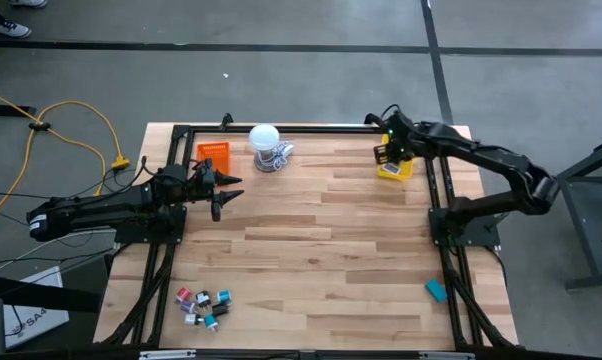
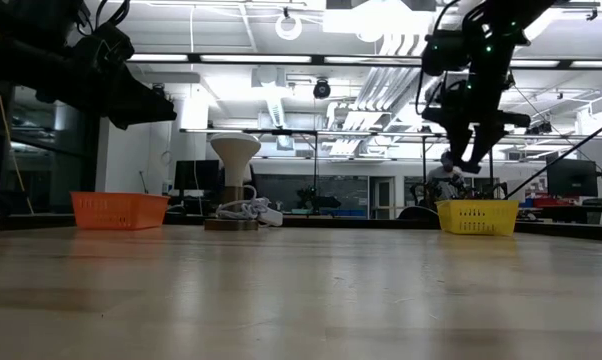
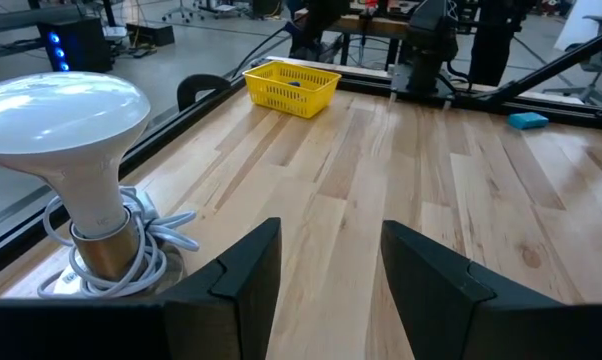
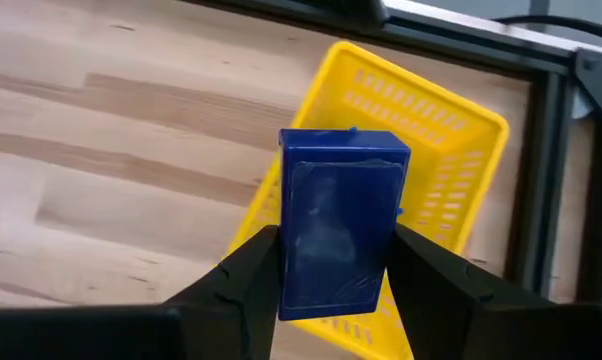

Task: Pick & Place Office items
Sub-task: Put the blue digital timer into the yellow basket

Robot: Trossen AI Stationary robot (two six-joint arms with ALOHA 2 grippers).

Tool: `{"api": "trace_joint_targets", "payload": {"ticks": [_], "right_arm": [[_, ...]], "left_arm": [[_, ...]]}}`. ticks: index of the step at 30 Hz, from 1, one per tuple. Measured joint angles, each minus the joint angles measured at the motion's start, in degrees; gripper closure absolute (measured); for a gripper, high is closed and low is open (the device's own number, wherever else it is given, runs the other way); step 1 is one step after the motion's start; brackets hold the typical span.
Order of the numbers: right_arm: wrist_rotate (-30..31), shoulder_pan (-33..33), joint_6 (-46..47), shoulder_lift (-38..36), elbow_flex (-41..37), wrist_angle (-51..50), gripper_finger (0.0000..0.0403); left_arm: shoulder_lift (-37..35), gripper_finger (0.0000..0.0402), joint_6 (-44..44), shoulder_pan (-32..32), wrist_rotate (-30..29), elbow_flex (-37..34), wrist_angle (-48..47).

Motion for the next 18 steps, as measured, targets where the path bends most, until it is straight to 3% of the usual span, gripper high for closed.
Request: {"api": "trace_joint_targets", "payload": {"ticks": [18], "right_arm": [[-1.48,-0.79,0.42,1.16,-10.63,7.37,0.0246]], "left_arm": [[-0.01,0.0234,0.00,0.00,-0.01,-0.02,0.00]]}}
